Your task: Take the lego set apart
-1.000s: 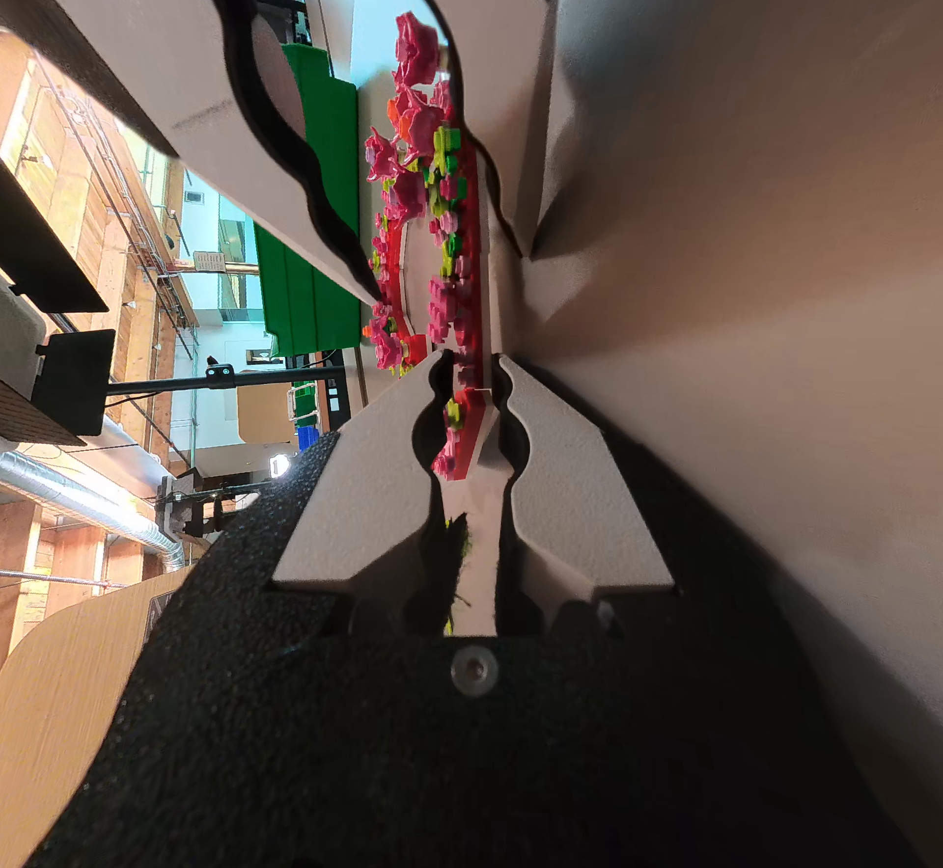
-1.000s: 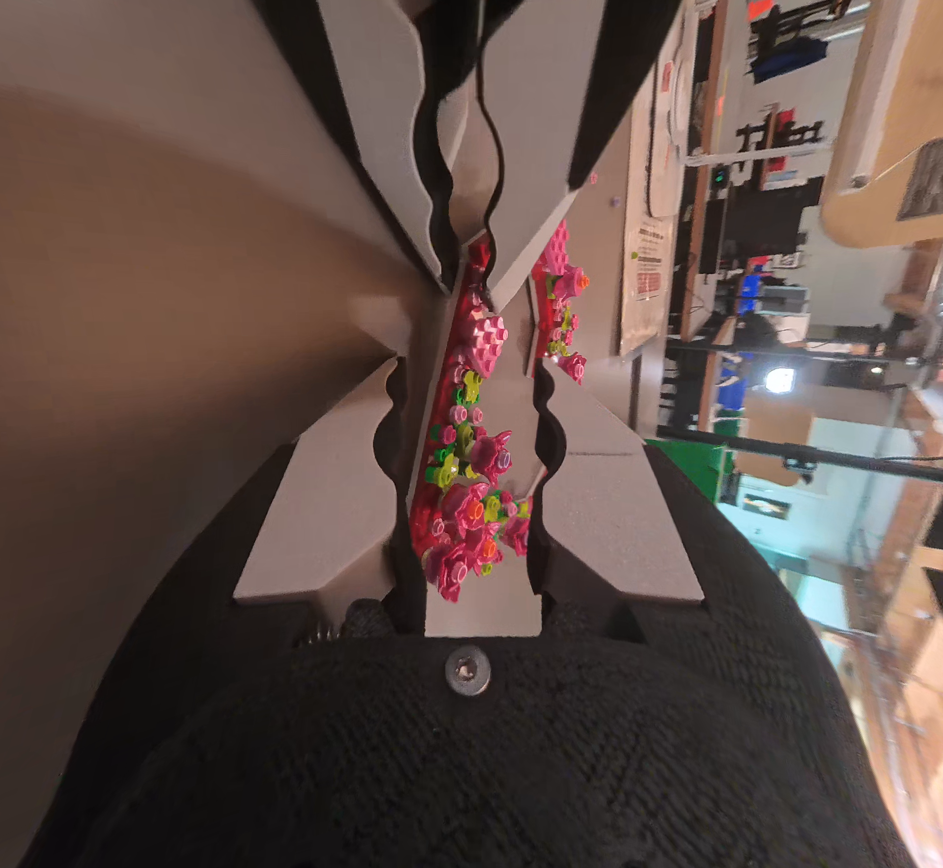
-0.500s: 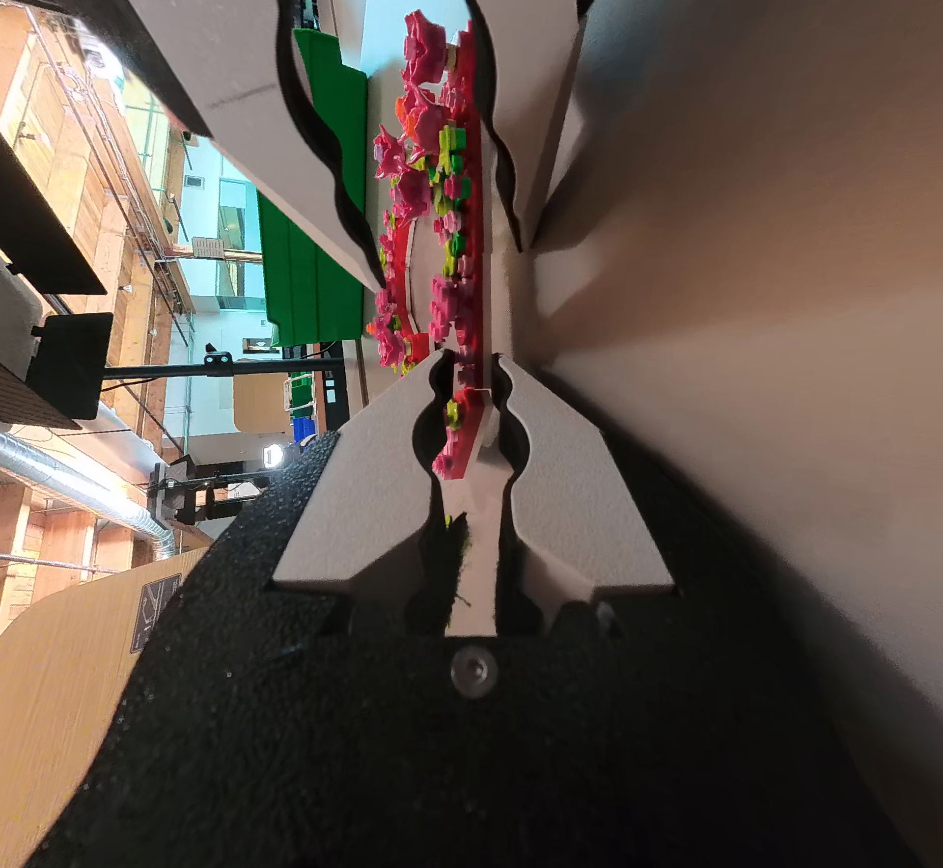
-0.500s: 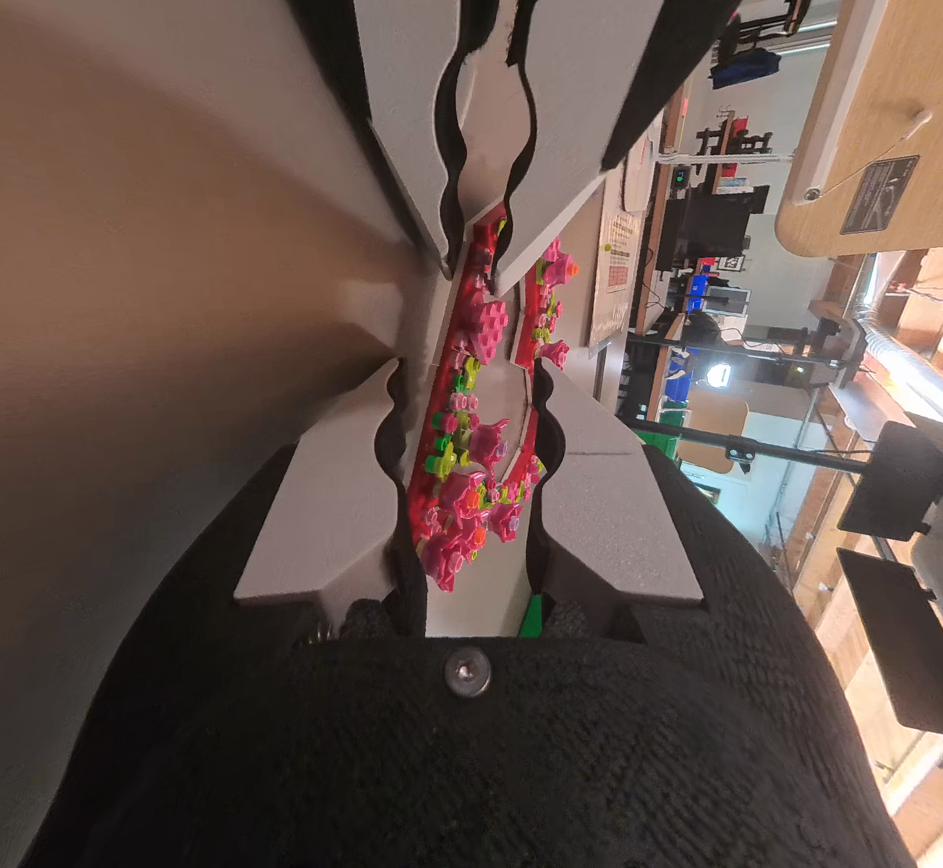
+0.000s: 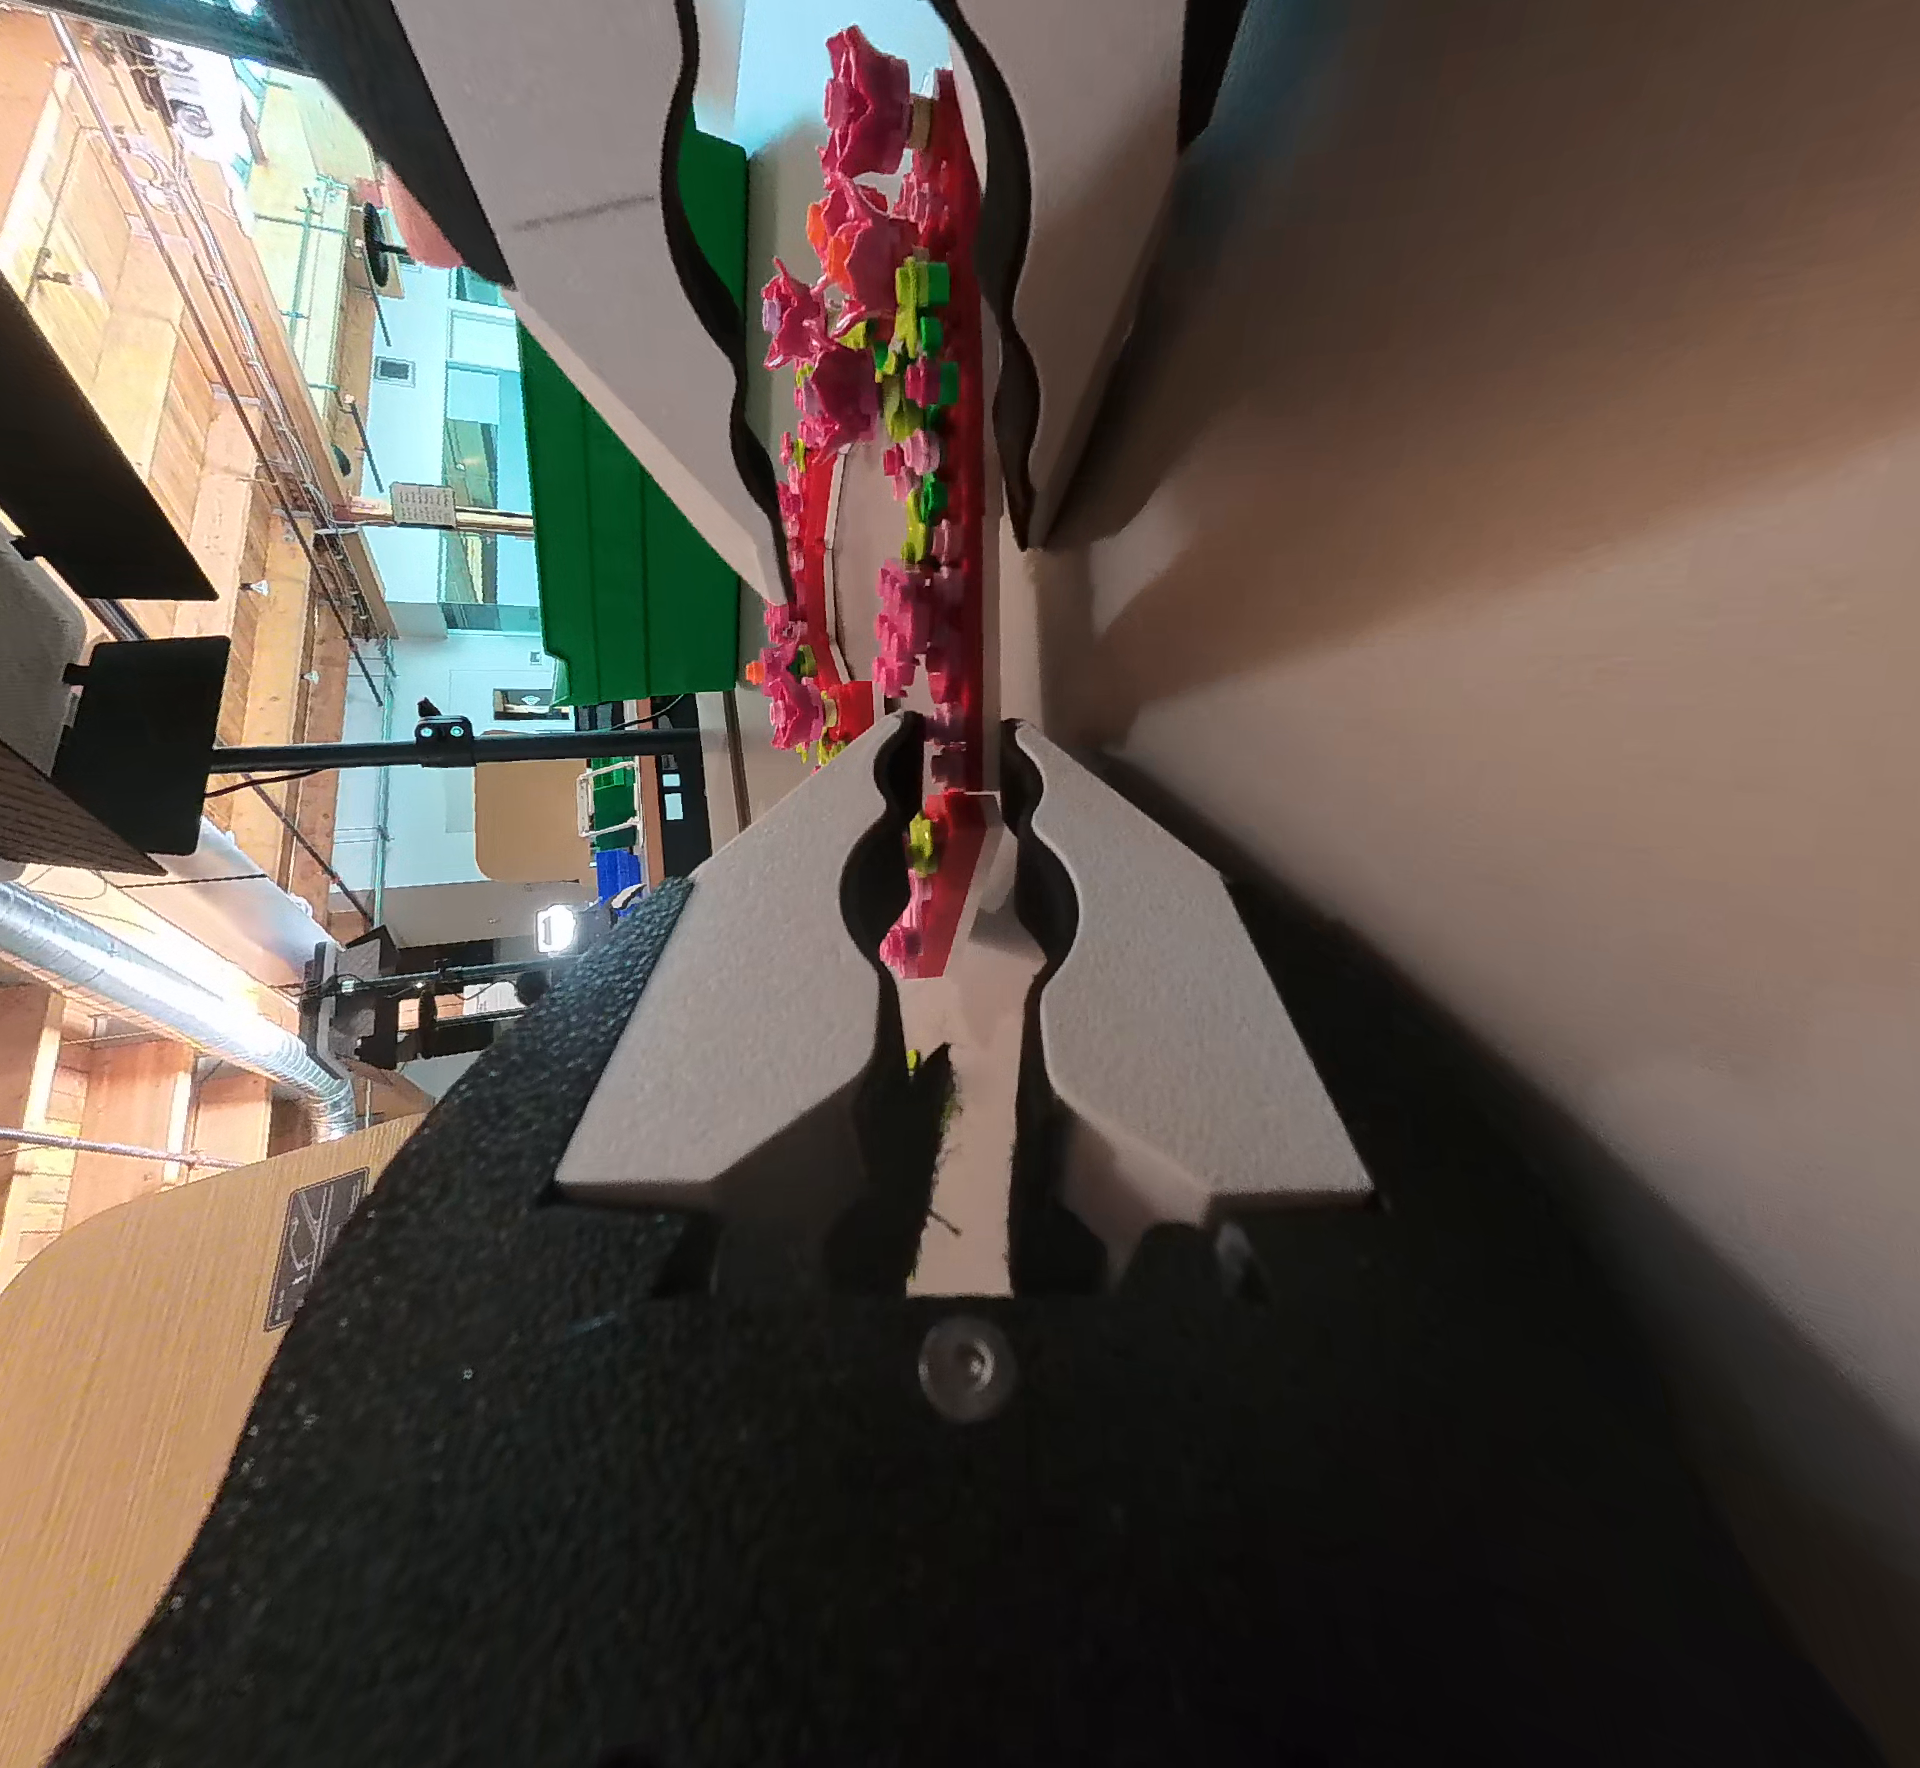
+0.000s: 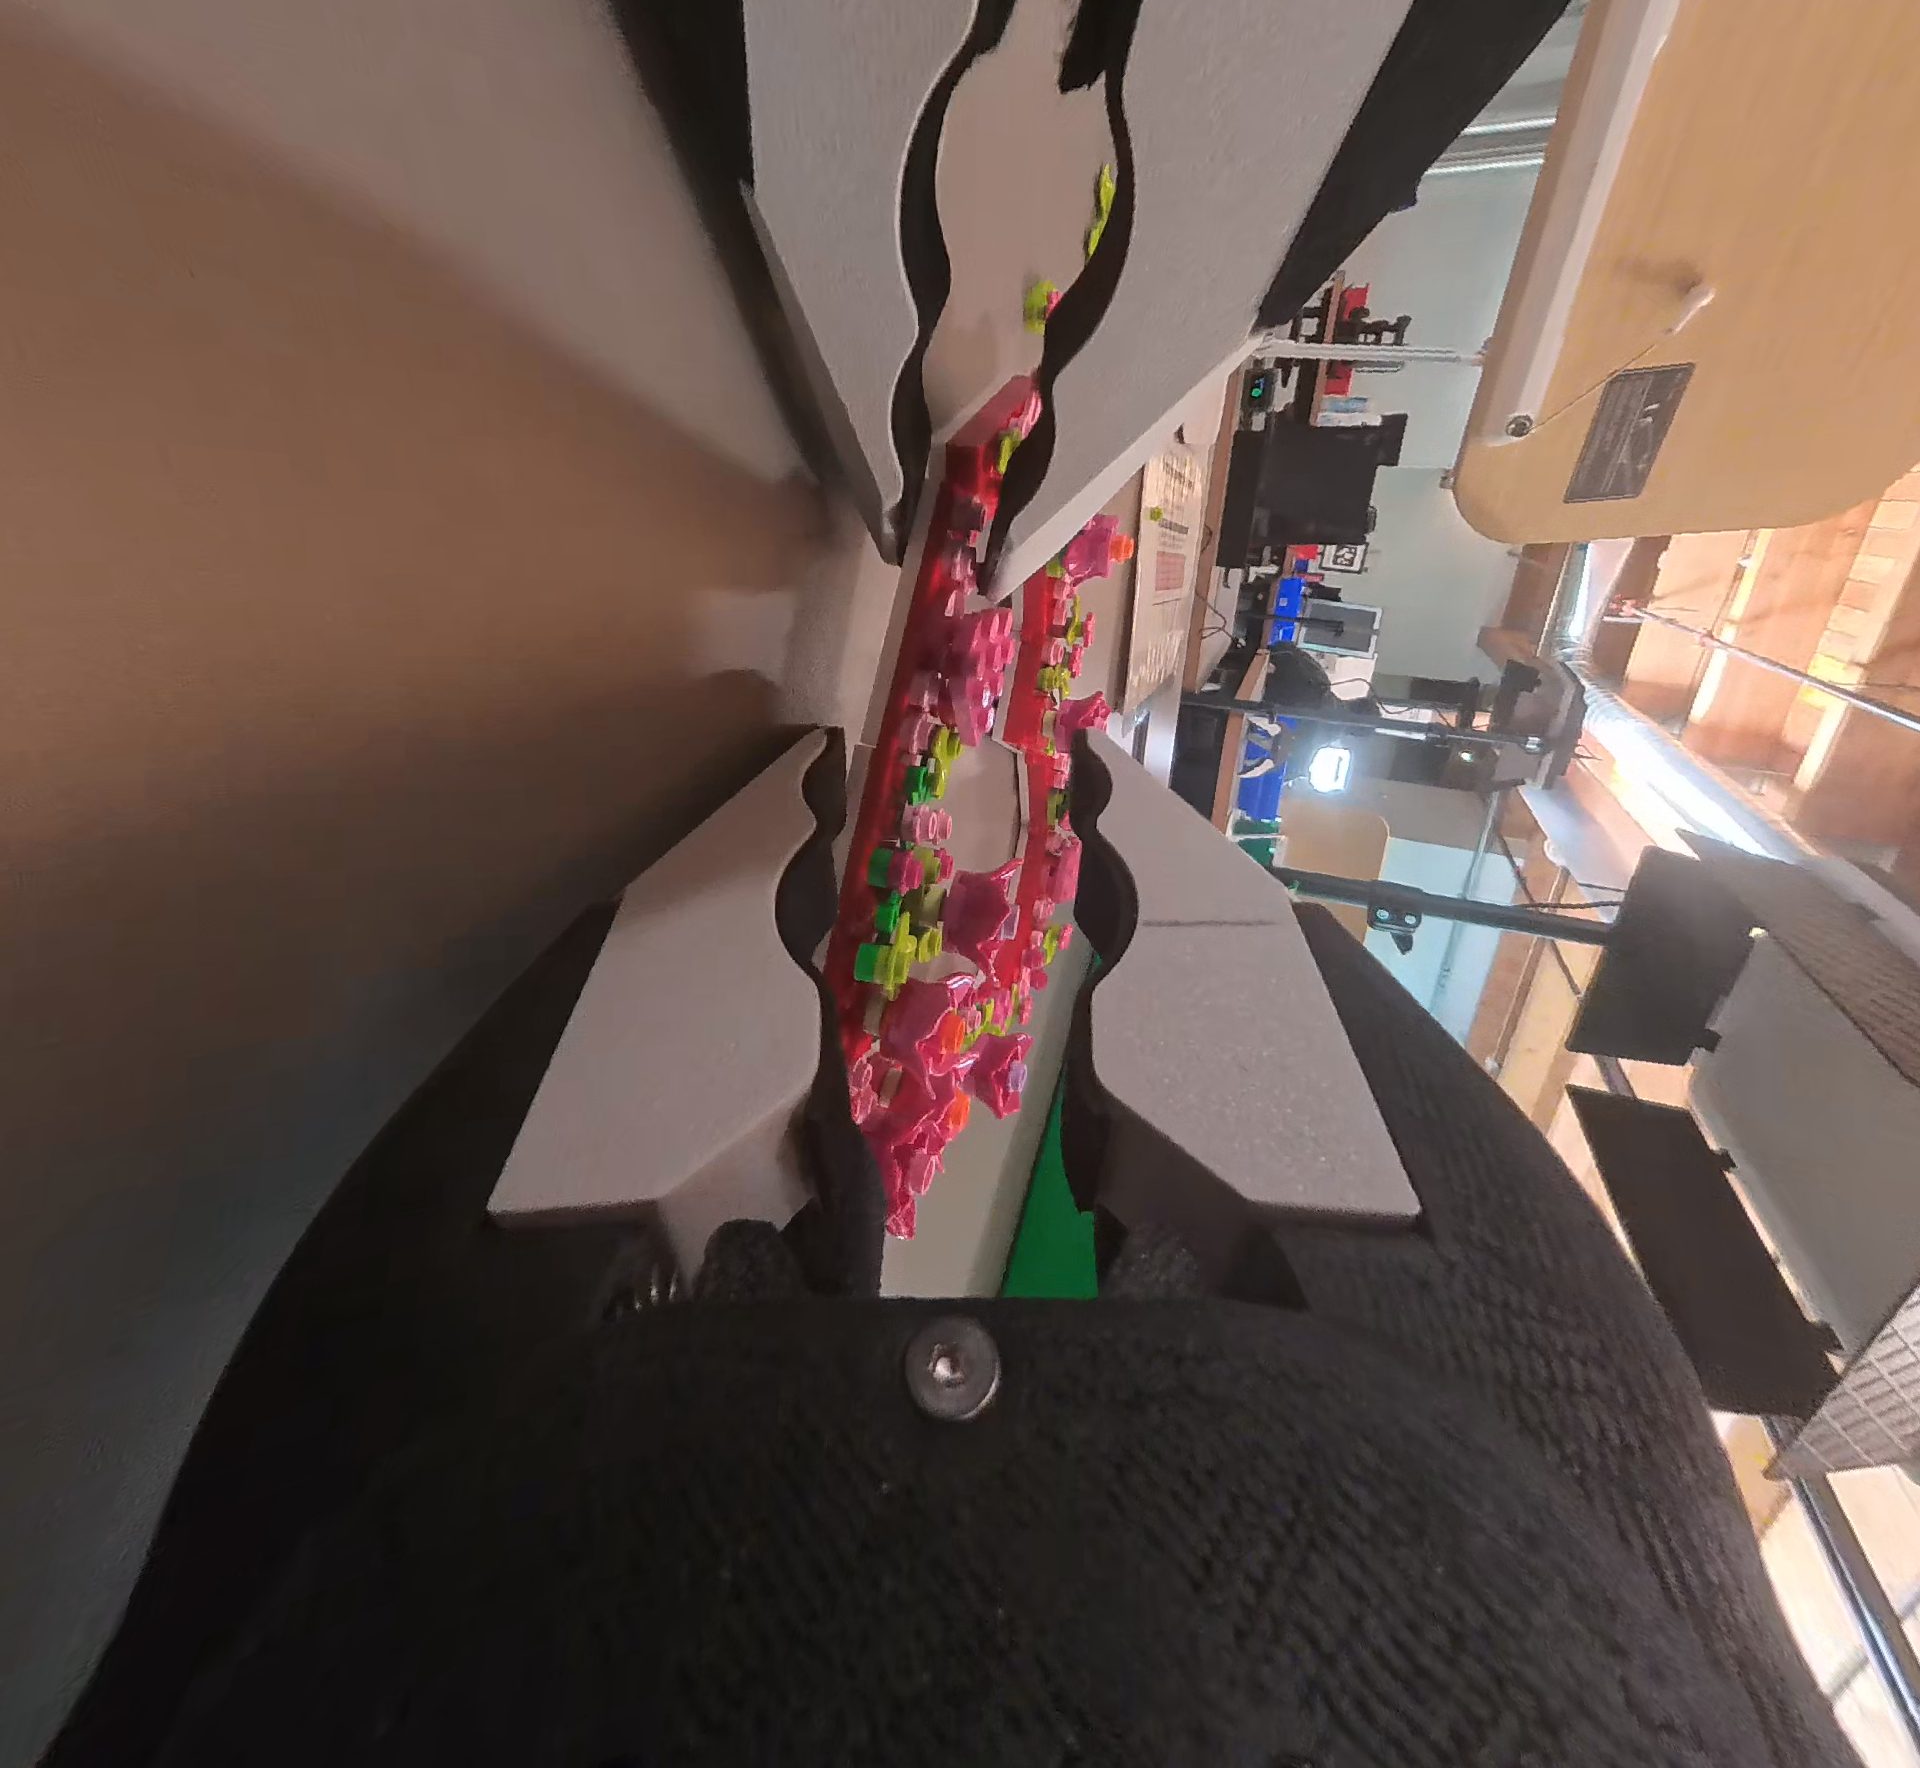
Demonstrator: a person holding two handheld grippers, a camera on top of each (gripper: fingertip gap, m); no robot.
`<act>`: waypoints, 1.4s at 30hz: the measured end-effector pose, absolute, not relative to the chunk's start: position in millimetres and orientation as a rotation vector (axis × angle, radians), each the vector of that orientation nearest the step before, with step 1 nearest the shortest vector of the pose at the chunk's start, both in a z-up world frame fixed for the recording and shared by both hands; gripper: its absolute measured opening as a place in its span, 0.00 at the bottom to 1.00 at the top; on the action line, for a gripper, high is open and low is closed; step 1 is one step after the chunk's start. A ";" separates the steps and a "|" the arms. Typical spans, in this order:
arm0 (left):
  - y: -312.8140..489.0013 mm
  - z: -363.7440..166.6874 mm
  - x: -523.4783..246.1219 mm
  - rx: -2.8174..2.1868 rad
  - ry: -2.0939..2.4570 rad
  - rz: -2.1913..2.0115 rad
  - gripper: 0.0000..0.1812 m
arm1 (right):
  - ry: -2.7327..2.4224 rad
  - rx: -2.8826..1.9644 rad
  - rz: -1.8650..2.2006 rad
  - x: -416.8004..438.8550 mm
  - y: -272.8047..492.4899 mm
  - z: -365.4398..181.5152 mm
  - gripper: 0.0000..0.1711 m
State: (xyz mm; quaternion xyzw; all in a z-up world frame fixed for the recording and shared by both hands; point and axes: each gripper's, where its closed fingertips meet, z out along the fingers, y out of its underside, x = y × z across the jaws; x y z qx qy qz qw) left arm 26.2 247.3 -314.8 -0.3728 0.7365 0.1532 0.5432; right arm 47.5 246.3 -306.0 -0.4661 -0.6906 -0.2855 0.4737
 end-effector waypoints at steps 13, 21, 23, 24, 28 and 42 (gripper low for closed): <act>248.8 -314.9 24.9 -0.885 1.752 0.370 0.06 | -1.755 -1.034 -0.745 43.5 245.8 -309.3 0.18; 249.0 -314.8 24.4 -0.881 1.755 0.374 0.06 | -1.795 -0.984 -0.756 37.1 245.5 -309.4 0.18; 248.9 -314.9 24.3 -0.879 1.756 0.375 0.06 | -1.803 -0.973 -0.757 35.6 245.0 -310.9 0.15; 249.0 -315.2 24.1 -0.880 1.758 0.375 0.06 | -1.801 -0.966 -0.759 34.6 245.0 -310.9 0.15; 249.0 -316.3 23.8 -0.879 1.765 0.379 0.06 | -1.800 -0.954 -0.767 33.4 244.7 -311.1 0.14; 248.8 -316.0 22.2 -0.898 1.764 0.352 0.06 | -1.780 -0.951 -0.765 32.4 244.3 -310.5 0.13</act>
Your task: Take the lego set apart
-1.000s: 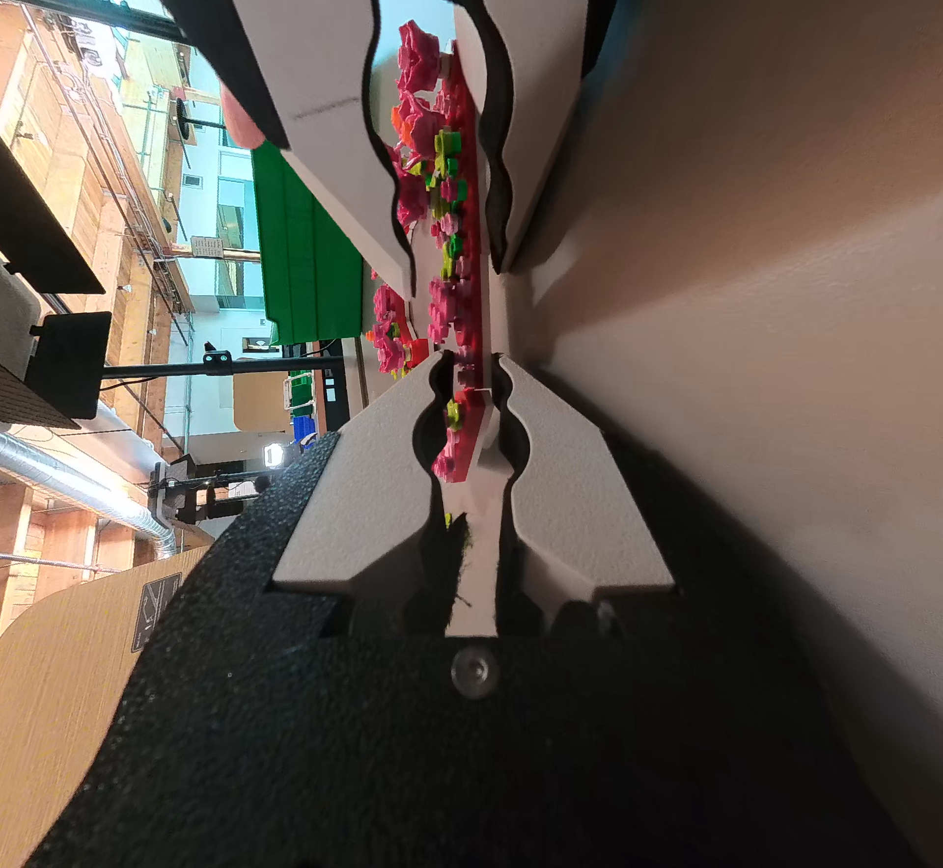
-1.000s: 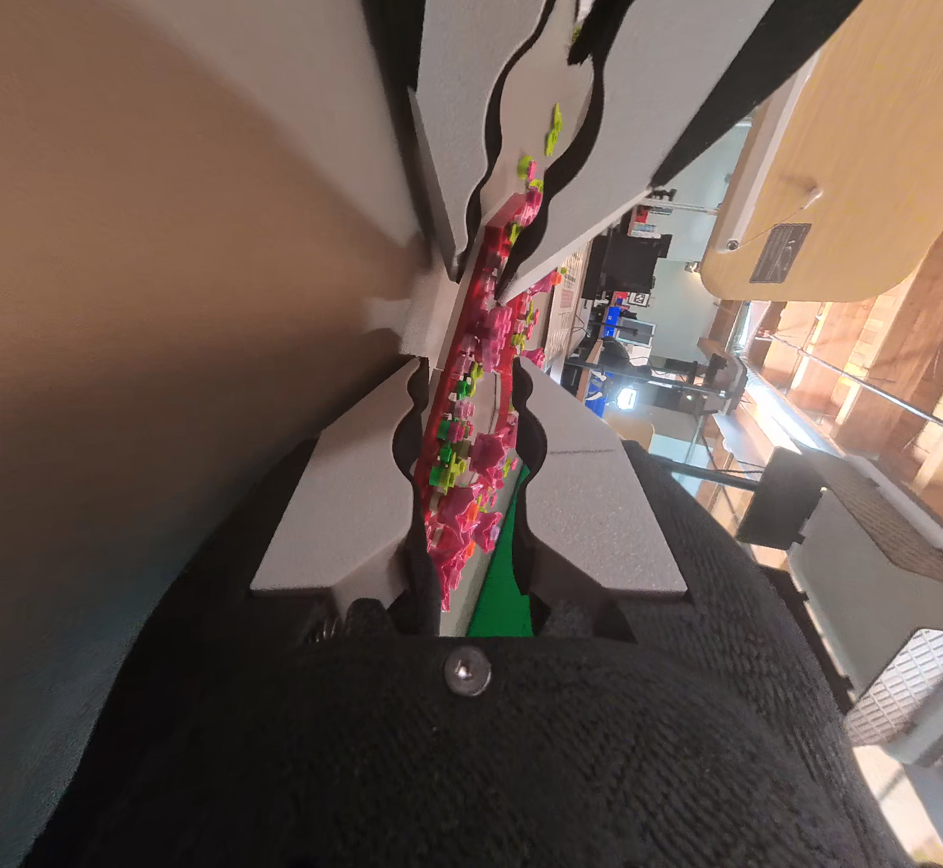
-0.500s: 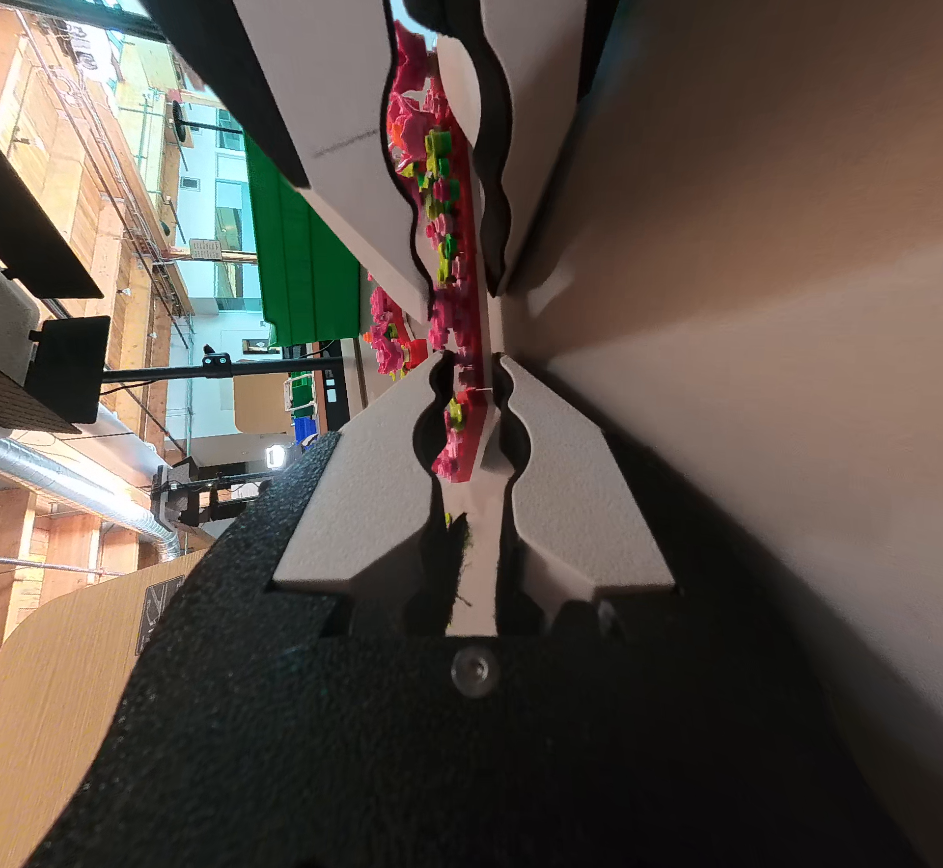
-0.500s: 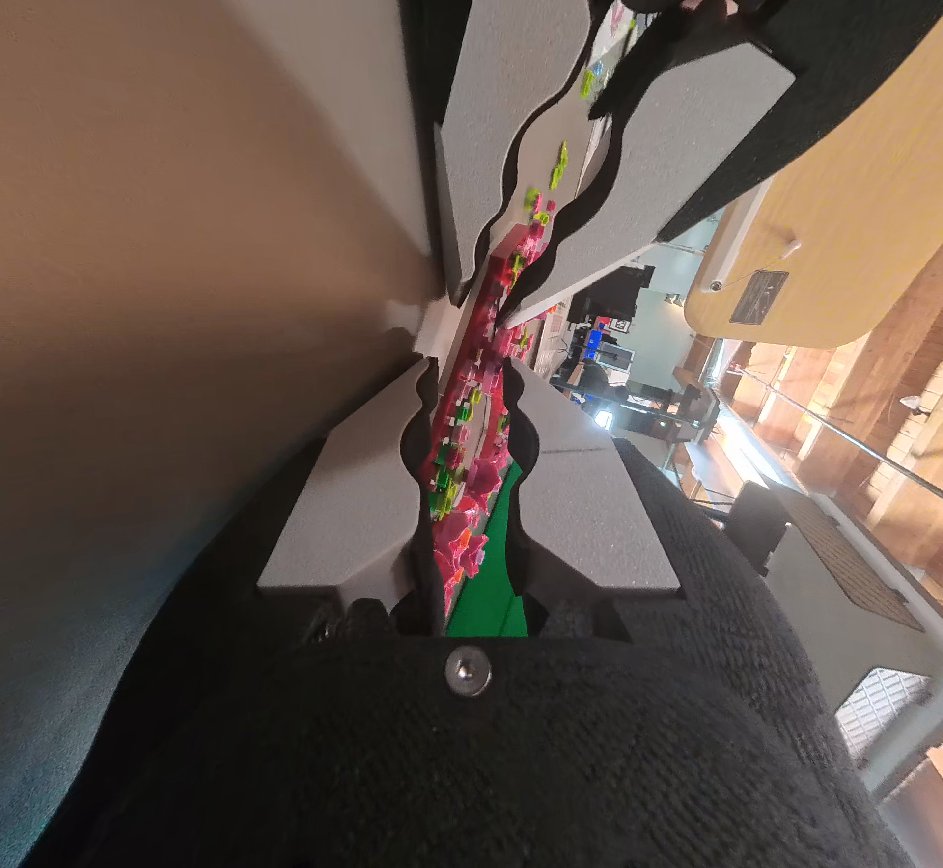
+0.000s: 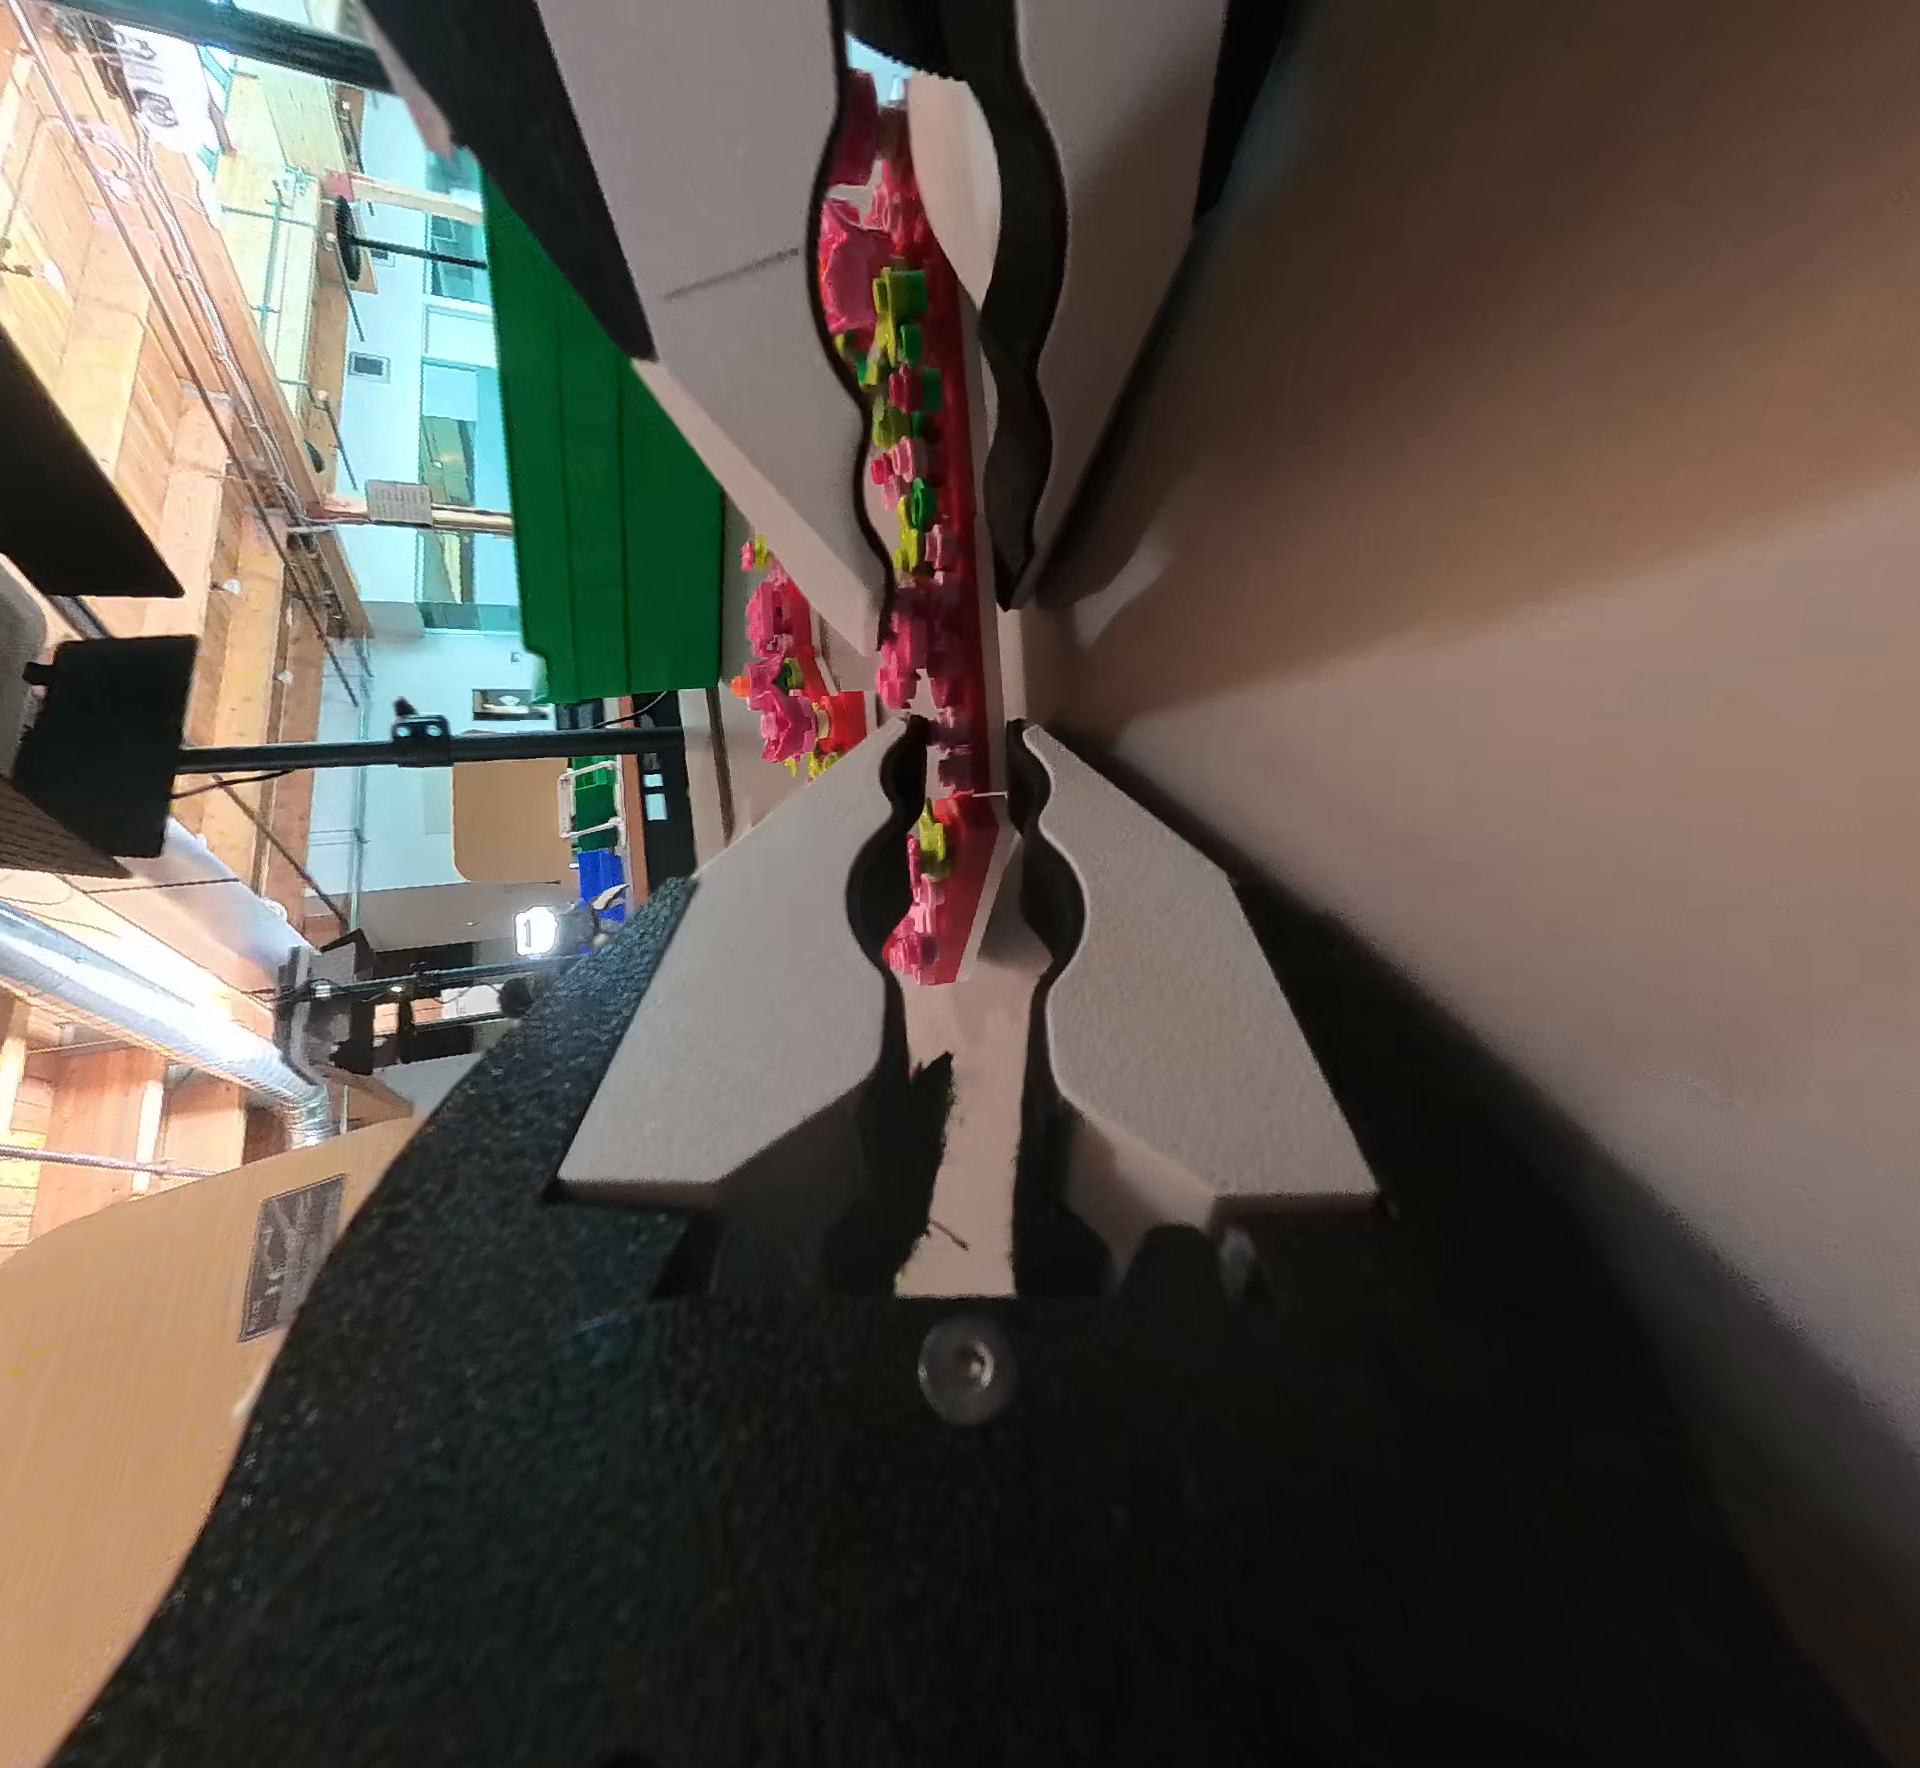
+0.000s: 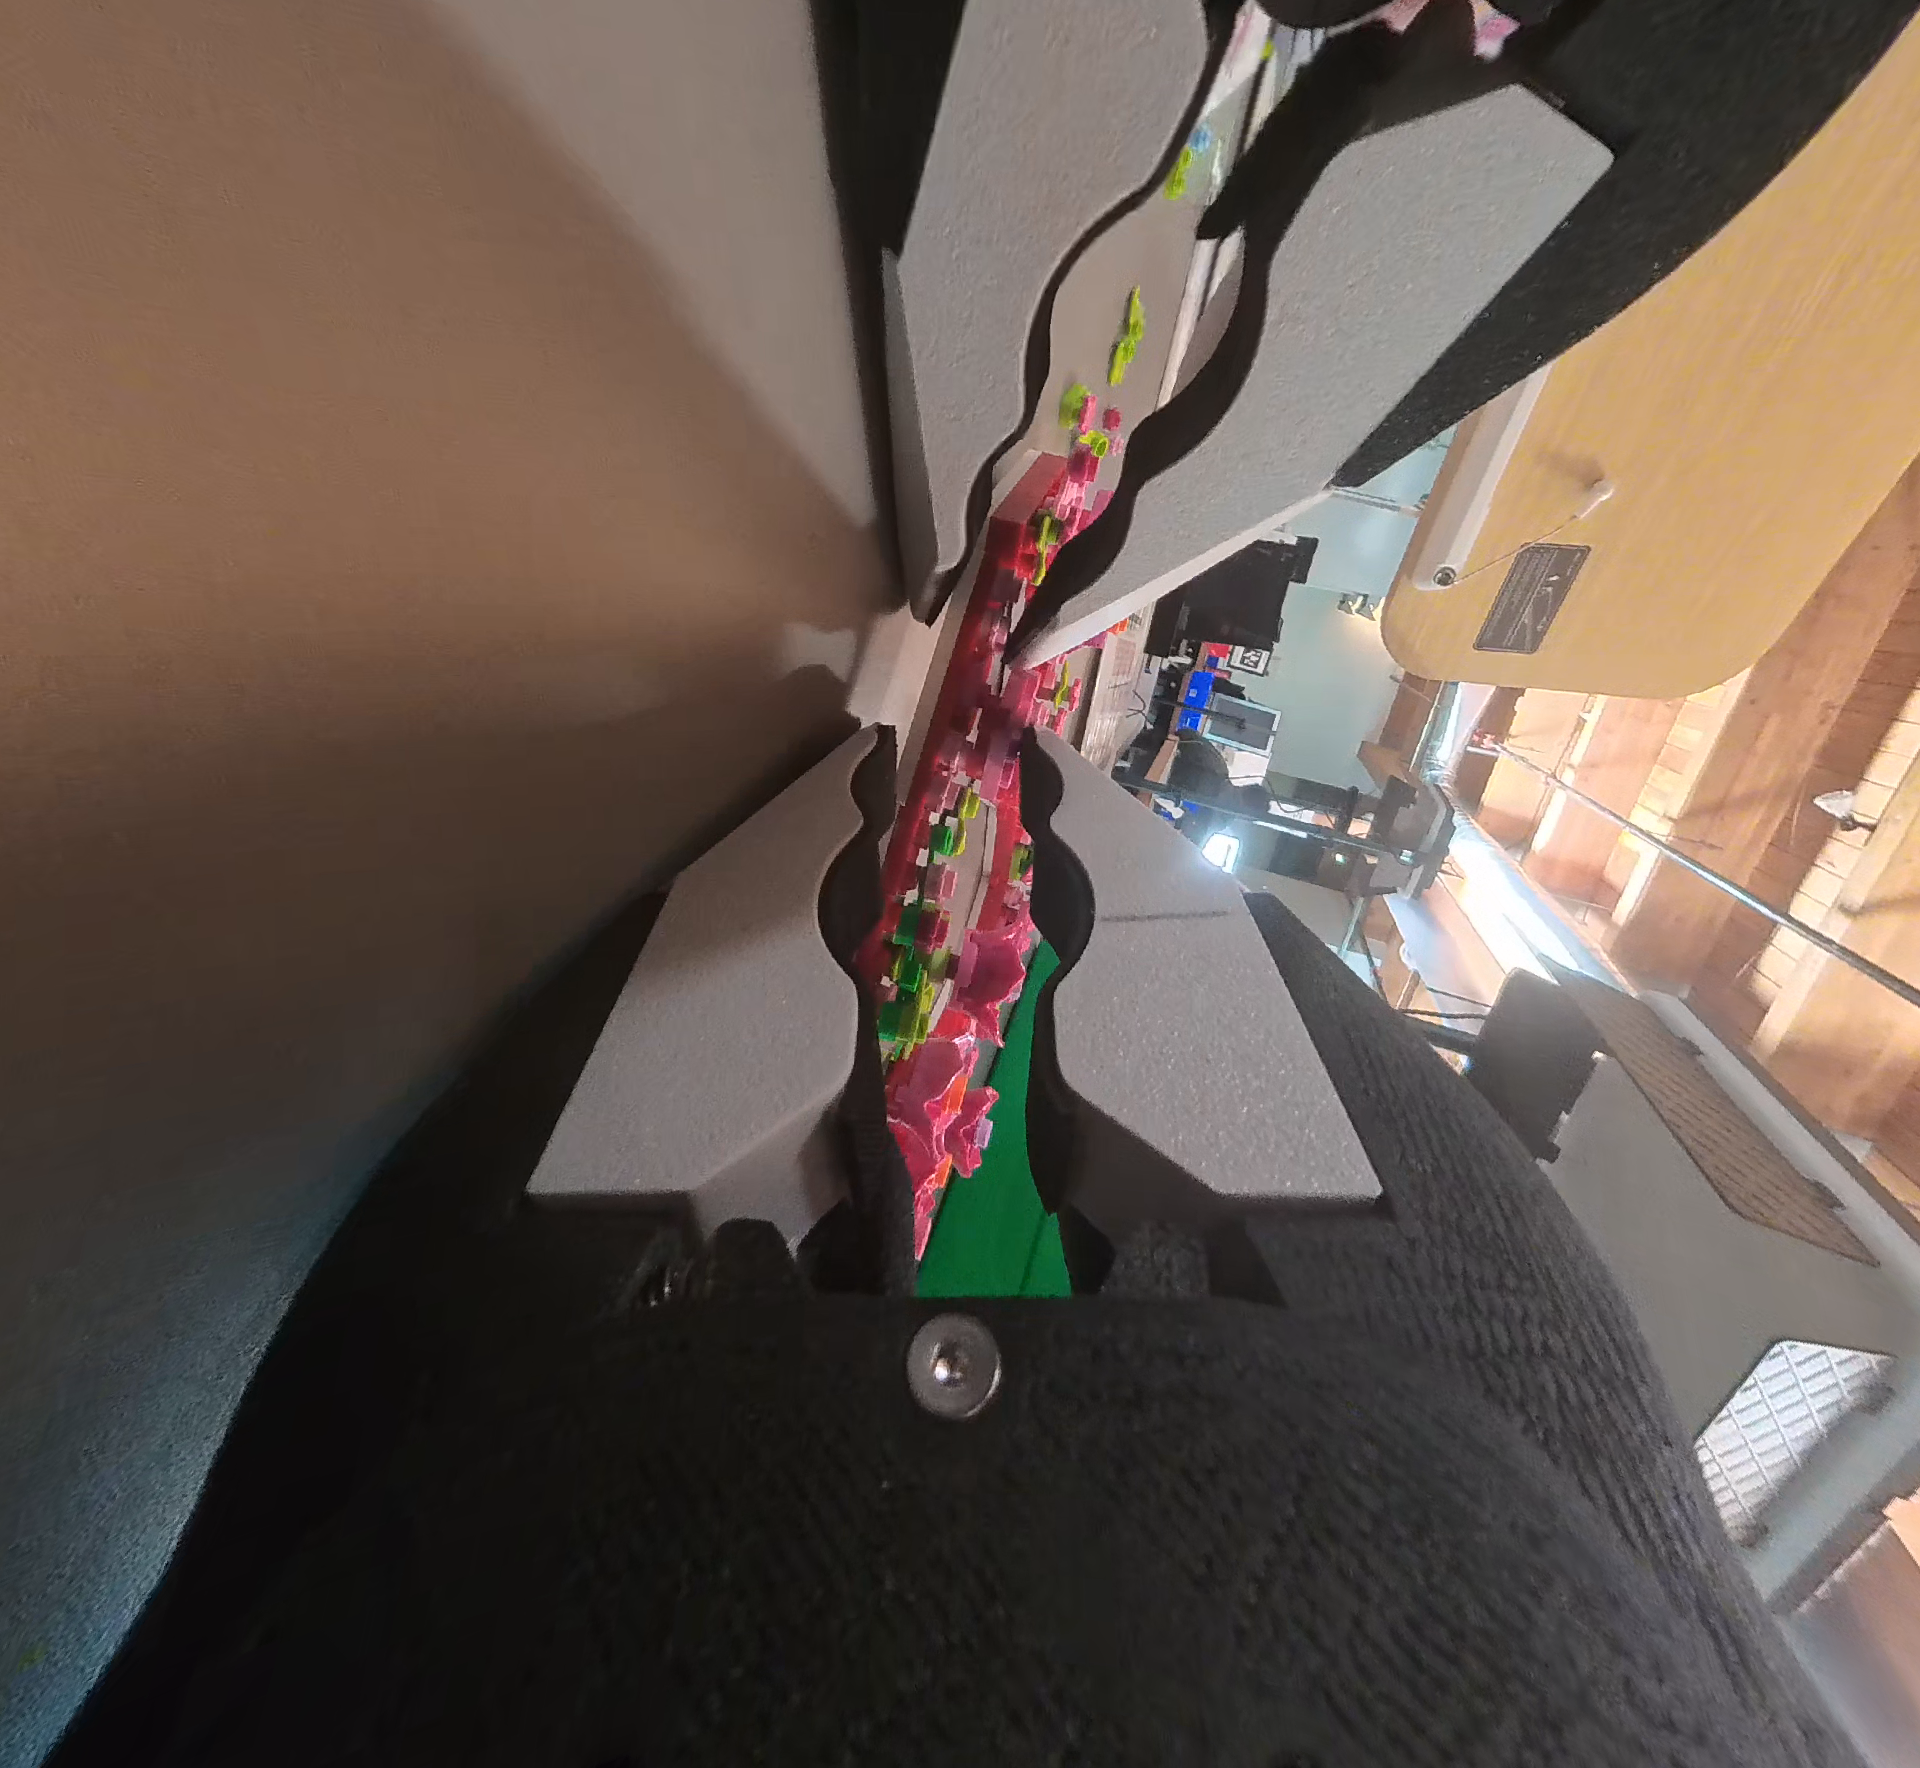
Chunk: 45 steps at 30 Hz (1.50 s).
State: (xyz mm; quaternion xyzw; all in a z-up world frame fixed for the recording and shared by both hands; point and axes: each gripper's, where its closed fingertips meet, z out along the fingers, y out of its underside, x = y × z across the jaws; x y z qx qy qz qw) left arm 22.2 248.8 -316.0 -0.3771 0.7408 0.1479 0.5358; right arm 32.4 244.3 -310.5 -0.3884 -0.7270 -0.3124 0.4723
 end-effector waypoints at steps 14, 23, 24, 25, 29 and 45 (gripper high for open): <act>249.2 -313.4 30.8 -0.872 1.745 0.352 0.10 | -1.788 -0.933 -0.785 38.7 246.5 -310.4 0.14; 248.6 -316.7 29.5 -0.845 1.765 0.406 0.07 | -1.753 -0.972 -0.754 39.0 247.0 -310.2 0.14; 248.5 -316.6 29.5 -0.847 1.764 0.403 0.06 | -1.743 -0.982 -0.744 39.1 247.2 -309.4 0.15; 248.4 -316.7 29.5 -0.849 1.764 0.400 0.06 | -1.734 -0.989 -0.738 39.5 247.3 -308.6 0.16; 247.0 -316.1 30.2 -0.842 1.762 0.397 0.06 | -1.723 -1.006 -0.715 41.4 246.4 -306.8 0.19; 248.9 -308.3 28.8 -0.880 1.710 0.342 0.06 | -1.726 -1.051 -0.683 53.2 246.5 -303.6 0.26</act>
